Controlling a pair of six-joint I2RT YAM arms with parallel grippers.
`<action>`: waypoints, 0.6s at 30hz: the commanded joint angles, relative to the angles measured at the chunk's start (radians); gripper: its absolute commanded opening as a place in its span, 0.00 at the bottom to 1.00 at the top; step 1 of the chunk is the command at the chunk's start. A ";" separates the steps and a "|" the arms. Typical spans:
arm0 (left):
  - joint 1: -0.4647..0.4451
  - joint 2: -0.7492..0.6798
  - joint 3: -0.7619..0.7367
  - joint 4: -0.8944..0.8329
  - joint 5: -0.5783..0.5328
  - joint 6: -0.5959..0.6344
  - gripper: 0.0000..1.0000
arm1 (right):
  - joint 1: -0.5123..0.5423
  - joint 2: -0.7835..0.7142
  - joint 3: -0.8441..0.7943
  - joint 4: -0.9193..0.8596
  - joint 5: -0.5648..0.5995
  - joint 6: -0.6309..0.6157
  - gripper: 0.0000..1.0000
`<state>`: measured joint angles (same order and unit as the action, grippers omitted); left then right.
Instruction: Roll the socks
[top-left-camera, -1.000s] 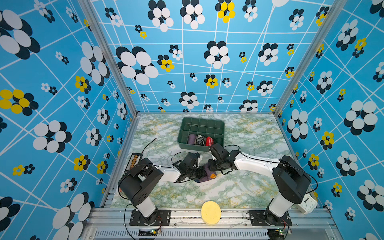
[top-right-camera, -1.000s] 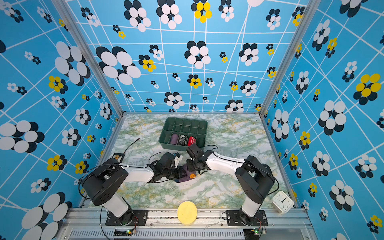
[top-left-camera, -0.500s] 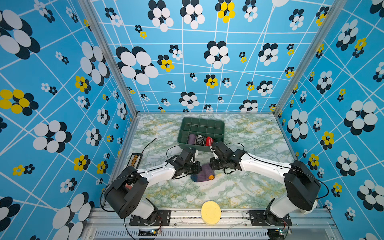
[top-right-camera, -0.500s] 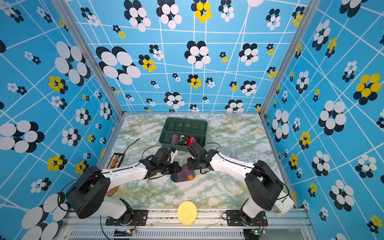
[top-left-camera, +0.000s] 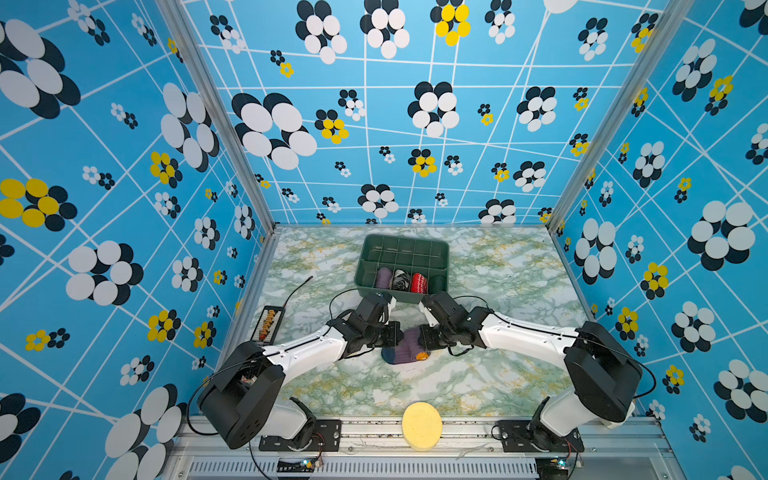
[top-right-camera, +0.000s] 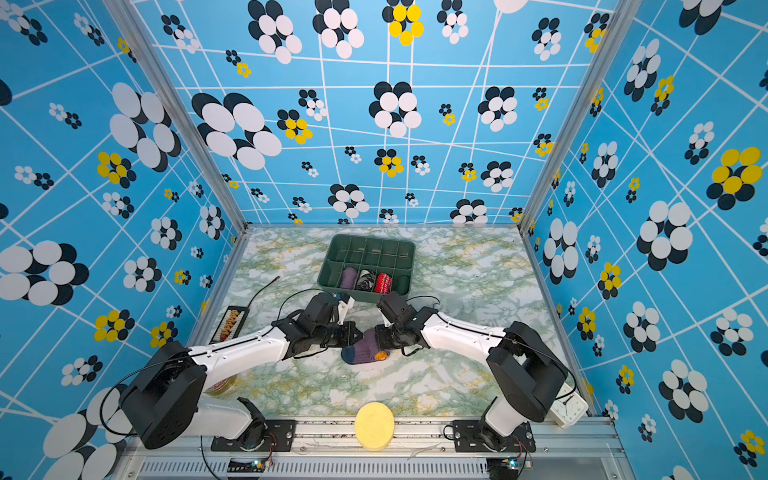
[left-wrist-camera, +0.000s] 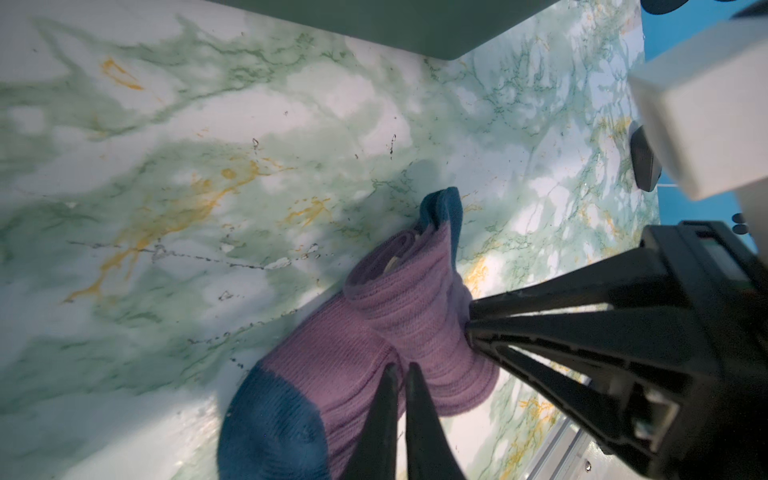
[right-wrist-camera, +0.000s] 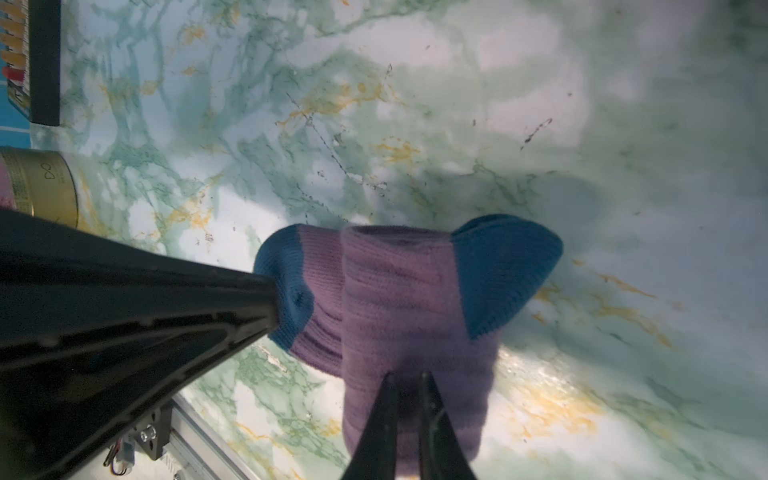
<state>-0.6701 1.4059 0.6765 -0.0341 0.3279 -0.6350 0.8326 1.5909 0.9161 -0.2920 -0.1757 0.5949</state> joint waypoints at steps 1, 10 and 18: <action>-0.015 -0.009 0.035 0.005 -0.004 -0.002 0.10 | 0.016 -0.011 -0.017 0.024 -0.036 0.023 0.13; -0.076 0.057 0.067 0.055 0.009 -0.028 0.10 | 0.026 0.032 -0.023 0.023 -0.045 0.025 0.10; -0.105 0.090 0.021 0.069 0.031 -0.054 0.02 | 0.026 0.030 -0.017 0.011 -0.022 0.022 0.11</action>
<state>-0.7670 1.4914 0.7185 0.0143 0.3401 -0.6716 0.8505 1.6115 0.9077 -0.2726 -0.2085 0.6136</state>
